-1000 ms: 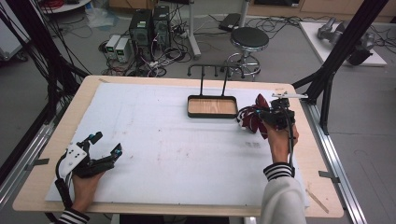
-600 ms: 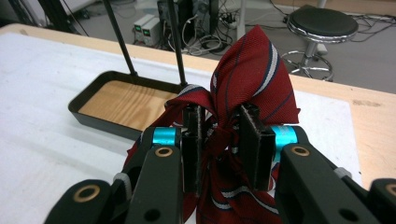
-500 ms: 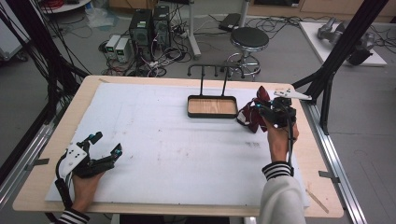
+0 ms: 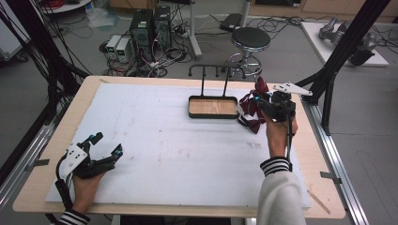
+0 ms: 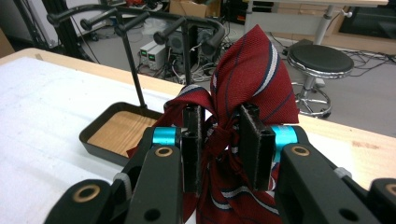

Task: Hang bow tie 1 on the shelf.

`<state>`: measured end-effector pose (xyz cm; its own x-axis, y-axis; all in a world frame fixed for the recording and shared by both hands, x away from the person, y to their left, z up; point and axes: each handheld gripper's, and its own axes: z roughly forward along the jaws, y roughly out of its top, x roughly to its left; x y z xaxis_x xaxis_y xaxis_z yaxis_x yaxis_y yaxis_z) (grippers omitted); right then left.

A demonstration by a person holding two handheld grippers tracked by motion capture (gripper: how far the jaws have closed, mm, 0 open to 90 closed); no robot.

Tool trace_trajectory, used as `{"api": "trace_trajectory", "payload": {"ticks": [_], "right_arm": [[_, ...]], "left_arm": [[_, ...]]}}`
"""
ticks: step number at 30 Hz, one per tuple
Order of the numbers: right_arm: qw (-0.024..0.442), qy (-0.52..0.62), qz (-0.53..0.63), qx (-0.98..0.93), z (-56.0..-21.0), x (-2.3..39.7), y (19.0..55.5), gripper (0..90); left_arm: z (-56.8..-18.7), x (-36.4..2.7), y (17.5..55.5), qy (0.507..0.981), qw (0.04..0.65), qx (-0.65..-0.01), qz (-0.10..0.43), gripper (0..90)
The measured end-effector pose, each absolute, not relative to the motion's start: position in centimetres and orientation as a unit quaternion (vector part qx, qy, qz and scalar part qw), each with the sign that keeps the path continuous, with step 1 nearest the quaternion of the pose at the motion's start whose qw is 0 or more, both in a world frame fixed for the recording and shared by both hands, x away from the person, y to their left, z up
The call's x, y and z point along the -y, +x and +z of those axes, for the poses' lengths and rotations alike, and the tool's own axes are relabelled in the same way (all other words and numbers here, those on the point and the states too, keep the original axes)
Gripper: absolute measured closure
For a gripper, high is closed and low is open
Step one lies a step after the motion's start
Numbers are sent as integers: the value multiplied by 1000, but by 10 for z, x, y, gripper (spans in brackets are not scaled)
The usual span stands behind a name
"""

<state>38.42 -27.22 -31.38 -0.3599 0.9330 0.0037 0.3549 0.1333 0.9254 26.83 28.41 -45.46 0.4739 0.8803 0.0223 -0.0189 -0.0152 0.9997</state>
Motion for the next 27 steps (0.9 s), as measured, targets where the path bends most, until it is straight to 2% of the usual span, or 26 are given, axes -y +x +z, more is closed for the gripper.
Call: {"api": "trace_trajectory", "payload": {"ticks": [27], "right_arm": [[335,455,475,-674,-288,257,423,721]], "left_arm": [[-455,-285,268,607,607,-355,370,151]]}}
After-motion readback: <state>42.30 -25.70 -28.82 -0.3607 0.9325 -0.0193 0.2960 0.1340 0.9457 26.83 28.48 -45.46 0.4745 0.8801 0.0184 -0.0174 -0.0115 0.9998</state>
